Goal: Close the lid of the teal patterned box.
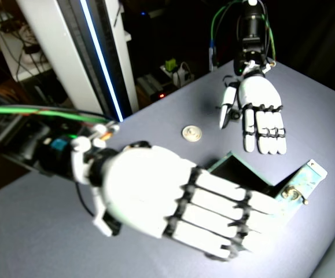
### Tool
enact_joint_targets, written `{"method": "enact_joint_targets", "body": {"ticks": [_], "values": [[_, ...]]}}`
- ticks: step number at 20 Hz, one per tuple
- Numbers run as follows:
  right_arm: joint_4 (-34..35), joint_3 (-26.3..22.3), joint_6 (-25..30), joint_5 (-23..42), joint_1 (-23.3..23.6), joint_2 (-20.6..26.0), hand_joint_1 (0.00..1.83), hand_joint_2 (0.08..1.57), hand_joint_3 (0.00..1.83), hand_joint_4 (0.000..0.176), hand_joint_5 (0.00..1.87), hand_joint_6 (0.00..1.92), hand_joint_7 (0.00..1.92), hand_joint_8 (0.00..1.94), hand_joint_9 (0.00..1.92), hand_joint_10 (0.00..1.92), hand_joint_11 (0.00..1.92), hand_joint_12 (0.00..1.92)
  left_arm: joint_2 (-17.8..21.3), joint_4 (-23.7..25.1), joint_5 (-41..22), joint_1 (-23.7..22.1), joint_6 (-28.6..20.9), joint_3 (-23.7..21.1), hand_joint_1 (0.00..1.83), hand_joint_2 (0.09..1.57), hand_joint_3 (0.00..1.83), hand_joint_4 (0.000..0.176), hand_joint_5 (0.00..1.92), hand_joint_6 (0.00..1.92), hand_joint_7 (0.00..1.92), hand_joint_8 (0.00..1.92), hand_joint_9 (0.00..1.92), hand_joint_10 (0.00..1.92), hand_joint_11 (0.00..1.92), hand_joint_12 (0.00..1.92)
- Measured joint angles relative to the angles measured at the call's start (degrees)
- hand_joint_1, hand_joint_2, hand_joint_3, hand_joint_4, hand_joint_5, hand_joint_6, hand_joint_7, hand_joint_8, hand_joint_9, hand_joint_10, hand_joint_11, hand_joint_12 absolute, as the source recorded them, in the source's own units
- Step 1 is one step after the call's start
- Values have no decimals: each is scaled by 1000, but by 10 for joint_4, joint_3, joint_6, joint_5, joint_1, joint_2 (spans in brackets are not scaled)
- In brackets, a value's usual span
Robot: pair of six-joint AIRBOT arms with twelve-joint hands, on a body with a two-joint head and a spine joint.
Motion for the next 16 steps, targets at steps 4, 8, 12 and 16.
{"method": "enact_joint_targets", "body": {"ticks": [4,8,12,16], "values": [[2,36,-3,-36,30,-15,178,1378,1,0,0,0,0,0,0,0,0,925,-16,7,19,-12,-3,11,369,1409,0,1,23,16,8,1,9,3,0,333],[33,66,-55,-80,50,-47,183,1377,0,0,0,0,0,0,0,0,0,4,-25,17,29,-24,-10,21,358,1411,2,0,21,5,3,1,0,0,0,1],[41,86,-56,-115,56,-69,182,1363,4,0,0,0,0,0,2,4,0,1088,-25,17,33,-24,-12,24,373,1414,2,0,34,9,1,0,0,0,0,0],[41,96,-56,-127,56,-75,185,1340,1,0,0,0,104,21,2,448,0,1618,-31,20,32,-28,-12,28,378,1421,3,2,32,7,2,0,0,0,0,0]]}}
